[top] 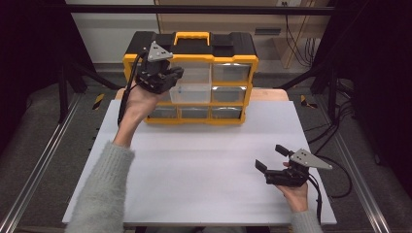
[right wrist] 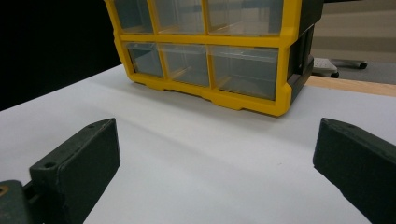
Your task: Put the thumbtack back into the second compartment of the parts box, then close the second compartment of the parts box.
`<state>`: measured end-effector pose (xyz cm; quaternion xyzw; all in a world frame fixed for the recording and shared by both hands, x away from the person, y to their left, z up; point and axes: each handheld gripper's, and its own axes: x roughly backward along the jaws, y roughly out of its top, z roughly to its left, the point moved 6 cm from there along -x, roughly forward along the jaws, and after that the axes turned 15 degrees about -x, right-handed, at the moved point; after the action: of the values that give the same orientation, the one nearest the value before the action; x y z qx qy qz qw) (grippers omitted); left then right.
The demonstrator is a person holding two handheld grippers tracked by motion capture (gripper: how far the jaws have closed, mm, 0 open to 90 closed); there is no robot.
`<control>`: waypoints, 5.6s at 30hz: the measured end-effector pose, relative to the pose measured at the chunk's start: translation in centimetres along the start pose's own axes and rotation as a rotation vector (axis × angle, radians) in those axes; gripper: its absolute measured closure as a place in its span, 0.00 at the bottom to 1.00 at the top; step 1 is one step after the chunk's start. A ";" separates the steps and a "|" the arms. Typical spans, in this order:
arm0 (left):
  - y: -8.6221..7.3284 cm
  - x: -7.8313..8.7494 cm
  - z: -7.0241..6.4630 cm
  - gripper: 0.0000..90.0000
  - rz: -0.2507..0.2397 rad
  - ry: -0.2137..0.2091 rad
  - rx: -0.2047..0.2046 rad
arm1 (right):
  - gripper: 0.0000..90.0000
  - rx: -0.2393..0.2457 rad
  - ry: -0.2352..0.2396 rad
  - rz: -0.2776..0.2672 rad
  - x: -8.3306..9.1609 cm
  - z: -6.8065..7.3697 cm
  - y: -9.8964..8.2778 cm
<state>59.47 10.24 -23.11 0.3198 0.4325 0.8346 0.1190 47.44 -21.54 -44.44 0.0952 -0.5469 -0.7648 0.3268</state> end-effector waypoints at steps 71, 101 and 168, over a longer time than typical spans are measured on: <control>-0.8 0.9 0.0 0.56 -0.043 -0.014 -0.003 | 0.01 0.001 0.006 -0.009 0.1 0.0 0.1; -3.2 4.7 -3.3 0.04 -0.132 -0.048 -0.017 | 0.01 -0.001 0.012 -0.002 0.1 0.1 0.0; -6.5 1.6 -6.1 0.85 -0.117 -0.045 0.022 | 0.01 0.007 -0.001 0.000 0.0 0.0 -0.1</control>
<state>53.81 10.96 -30.20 0.3138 0.4569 0.8140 0.1739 47.42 -21.57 -44.52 0.0958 -0.5498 -0.7630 0.3262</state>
